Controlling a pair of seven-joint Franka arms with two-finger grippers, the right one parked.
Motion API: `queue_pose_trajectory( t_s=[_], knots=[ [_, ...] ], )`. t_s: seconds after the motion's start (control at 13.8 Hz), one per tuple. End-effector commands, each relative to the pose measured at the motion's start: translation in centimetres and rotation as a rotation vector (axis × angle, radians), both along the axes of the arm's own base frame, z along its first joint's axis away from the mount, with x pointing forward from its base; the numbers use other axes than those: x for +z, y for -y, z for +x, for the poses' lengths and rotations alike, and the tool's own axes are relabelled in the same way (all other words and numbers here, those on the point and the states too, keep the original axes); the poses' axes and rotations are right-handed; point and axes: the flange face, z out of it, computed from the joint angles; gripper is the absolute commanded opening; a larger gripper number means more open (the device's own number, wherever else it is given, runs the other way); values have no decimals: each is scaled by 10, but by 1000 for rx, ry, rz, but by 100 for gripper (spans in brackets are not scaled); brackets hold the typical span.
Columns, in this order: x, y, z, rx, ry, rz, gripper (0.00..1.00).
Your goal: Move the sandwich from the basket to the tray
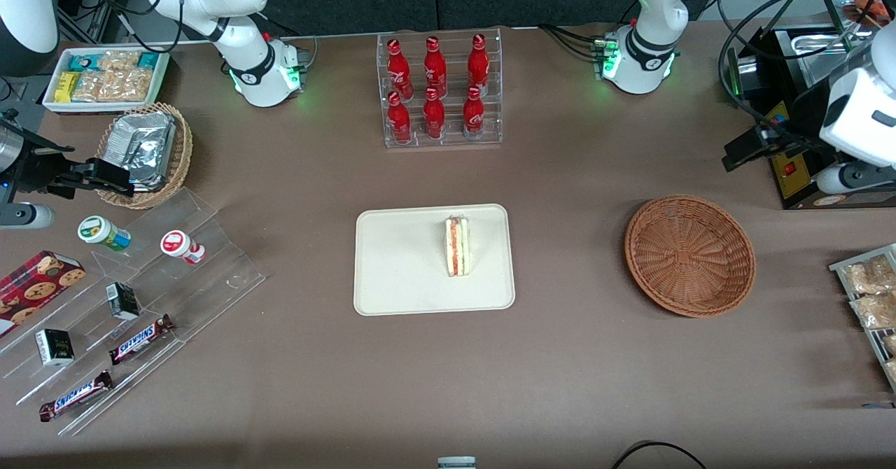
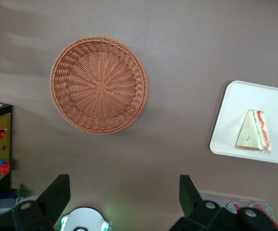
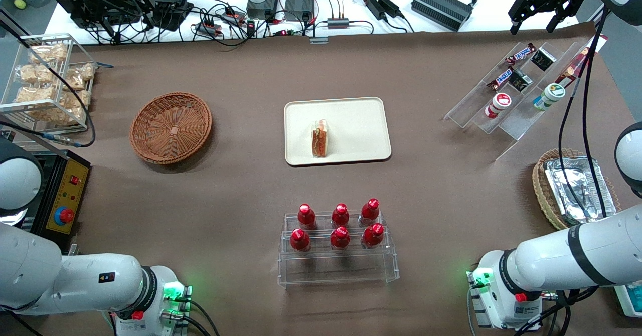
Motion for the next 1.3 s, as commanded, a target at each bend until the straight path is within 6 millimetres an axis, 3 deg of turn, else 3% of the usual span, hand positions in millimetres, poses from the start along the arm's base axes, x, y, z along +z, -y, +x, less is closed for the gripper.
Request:
queue_pose_trajectory(
  t_s=[0.0, 0.14, 0.36, 0.65, 0.8, 1.23],
  knots=[
    [14, -6, -13, -25, 0, 21, 100],
    [16, 1, -15, -42, 5, 45, 100],
    [23, -13, -24, -18, -10, 40, 100],
    [31, -21, -33, -201, -10, 21, 100],
    [36, -40, -34, -219, -1, 5, 100],
    [36, -43, -31, -208, 6, 14, 100]
  ],
)
